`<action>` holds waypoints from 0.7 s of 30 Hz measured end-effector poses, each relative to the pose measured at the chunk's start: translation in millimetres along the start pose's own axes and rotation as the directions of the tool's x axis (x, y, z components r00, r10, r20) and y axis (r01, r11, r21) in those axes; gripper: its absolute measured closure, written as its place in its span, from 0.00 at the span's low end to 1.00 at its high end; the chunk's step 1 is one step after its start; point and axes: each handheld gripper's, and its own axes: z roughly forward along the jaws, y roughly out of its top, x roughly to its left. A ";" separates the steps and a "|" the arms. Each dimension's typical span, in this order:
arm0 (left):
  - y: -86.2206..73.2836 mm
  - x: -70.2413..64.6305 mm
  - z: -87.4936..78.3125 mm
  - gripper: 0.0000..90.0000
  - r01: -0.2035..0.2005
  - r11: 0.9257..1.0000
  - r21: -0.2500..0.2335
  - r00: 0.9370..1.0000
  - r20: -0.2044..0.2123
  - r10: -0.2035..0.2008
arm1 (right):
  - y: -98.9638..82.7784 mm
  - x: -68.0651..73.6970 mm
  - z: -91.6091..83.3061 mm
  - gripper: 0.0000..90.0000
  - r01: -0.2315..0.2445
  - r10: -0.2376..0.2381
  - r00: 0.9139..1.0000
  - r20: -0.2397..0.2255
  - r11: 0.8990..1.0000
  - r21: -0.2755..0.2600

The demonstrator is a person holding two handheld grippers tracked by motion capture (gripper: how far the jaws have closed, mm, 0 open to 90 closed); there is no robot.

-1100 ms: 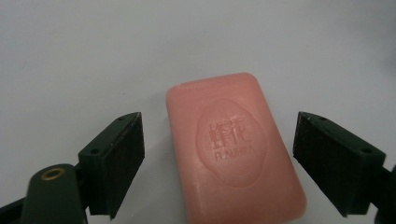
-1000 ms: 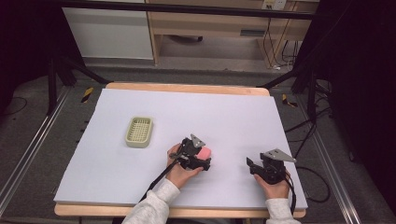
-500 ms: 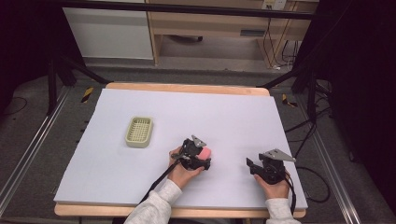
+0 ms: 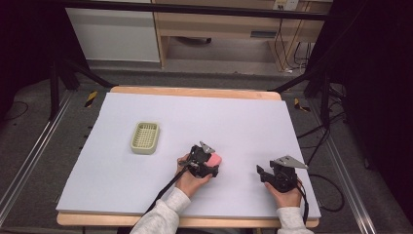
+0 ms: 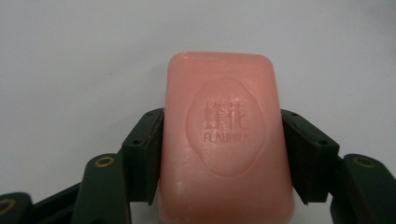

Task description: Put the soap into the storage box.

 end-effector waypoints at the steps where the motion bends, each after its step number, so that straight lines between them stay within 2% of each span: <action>1: 0.0 0.1 0.0 0.41 -0.001 1.000 0.000 1.000 0.001 0.001 | 0.0 0.3 0.0 0.47 -0.001 0.001 1.000 0.001 1.000 0.001; 7: 0.5 -0.8 -0.6 0.41 -0.027 1.000 0.006 1.000 -0.002 0.027 | -0.3 -0.6 -0.5 0.47 -0.002 0.002 1.000 0.003 1.000 -0.003; 16: -0.1 -1.8 -4.9 0.41 -0.041 0.999 0.021 0.999 0.012 0.041 | -0.1 -0.3 -1.2 0.47 -0.002 0.002 1.000 0.001 1.000 -0.006; 21: 0.3 -0.3 -10.5 0.41 -0.041 0.999 0.012 0.999 0.023 0.040 | 0.0 -0.2 -1.4 0.47 -0.001 0.001 1.000 0.003 1.000 -0.007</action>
